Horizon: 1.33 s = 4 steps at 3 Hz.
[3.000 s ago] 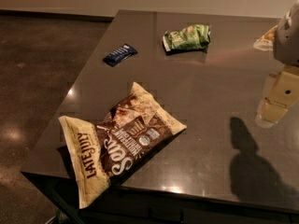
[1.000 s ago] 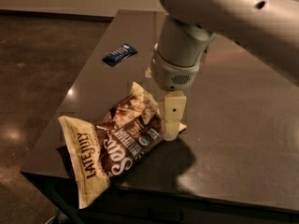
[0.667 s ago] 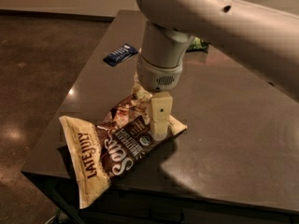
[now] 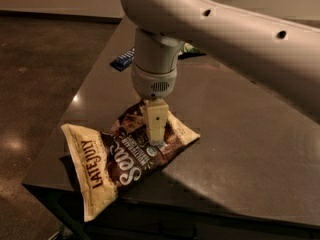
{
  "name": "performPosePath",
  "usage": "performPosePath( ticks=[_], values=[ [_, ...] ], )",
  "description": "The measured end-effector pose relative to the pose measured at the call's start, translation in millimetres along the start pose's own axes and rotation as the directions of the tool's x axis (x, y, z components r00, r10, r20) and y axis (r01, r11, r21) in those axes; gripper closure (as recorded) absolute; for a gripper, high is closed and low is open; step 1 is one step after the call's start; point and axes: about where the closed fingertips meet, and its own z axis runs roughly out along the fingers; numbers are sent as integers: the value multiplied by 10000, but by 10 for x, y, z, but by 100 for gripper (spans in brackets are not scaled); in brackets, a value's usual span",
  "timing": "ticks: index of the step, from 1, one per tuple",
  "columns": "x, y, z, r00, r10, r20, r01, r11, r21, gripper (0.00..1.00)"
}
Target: Move brown chip bag near rxbar blueberry
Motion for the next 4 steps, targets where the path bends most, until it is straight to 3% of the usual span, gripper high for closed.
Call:
performPosePath(
  ticks=[1, 2, 3, 4],
  values=[
    [-55, -35, -87, 9998, -207, -67, 209, 9996, 214, 48],
    [-81, -142, -265, 9996, -253, -136, 262, 9972, 700, 78],
    [-113, -296, -435, 9994, -270, -226, 296, 9922, 1214, 100],
    [-124, -769, -609, 9969, -324, -722, 470, 9764, 2110, 100]
  ],
)
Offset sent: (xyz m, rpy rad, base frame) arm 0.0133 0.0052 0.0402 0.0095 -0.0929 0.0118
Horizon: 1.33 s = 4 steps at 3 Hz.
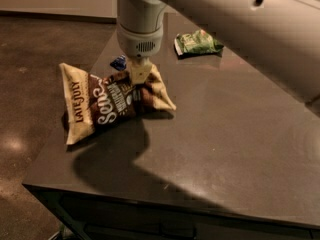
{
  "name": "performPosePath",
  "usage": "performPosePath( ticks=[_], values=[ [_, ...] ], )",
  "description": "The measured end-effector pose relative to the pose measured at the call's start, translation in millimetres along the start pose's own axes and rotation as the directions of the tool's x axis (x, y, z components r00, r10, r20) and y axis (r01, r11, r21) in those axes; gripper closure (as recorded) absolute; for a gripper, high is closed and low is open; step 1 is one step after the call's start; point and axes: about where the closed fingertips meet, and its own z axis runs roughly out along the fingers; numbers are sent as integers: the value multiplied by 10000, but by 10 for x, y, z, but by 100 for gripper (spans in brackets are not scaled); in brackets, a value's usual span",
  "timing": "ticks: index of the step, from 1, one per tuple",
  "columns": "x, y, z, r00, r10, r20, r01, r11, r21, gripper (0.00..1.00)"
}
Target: Move brown chip bag near rxbar blueberry
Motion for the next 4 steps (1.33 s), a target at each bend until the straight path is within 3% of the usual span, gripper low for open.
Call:
performPosePath(
  ticks=[1, 2, 3, 4],
  values=[
    [-3, -555, -58, 9974, -298, -654, 361, 9946, 971, 100],
    [27, -918, -79, 9922, -333, -1203, 508, 9881, 1451, 100],
    [72, -1151, -111, 9858, -167, -1672, 469, 9829, 1783, 86],
    [167, -1250, -138, 9748, -63, -2229, 502, 9801, 1919, 56]
  ],
)
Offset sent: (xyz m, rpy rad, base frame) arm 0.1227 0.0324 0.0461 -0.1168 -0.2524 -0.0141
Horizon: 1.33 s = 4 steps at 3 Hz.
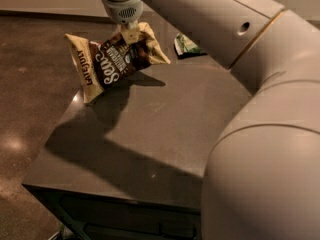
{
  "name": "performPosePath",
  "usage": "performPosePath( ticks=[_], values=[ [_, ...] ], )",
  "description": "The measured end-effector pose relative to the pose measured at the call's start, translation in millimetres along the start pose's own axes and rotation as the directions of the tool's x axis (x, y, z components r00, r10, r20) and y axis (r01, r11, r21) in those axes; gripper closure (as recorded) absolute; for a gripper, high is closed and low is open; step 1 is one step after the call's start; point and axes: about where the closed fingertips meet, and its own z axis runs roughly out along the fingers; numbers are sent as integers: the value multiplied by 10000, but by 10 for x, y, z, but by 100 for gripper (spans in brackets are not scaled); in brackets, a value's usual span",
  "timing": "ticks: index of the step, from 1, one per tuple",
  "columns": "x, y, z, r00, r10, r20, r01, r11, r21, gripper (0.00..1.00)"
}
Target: Move brown chip bag near rxbar blueberry
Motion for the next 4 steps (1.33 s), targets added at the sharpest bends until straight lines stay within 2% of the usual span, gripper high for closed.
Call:
performPosePath(
  ticks=[1, 2, 3, 4],
  values=[
    [73, 30, 41, 9990, -203, -400, 197, 9997, -173, 33],
    [293, 190, 83, 9973, -509, -537, 454, 9940, -999, 2],
    [403, 417, 142, 9944, -849, -633, 738, 9844, -1598, 0],
    [403, 417, 142, 9944, -848, -633, 738, 9844, -1597, 0]
  ],
)
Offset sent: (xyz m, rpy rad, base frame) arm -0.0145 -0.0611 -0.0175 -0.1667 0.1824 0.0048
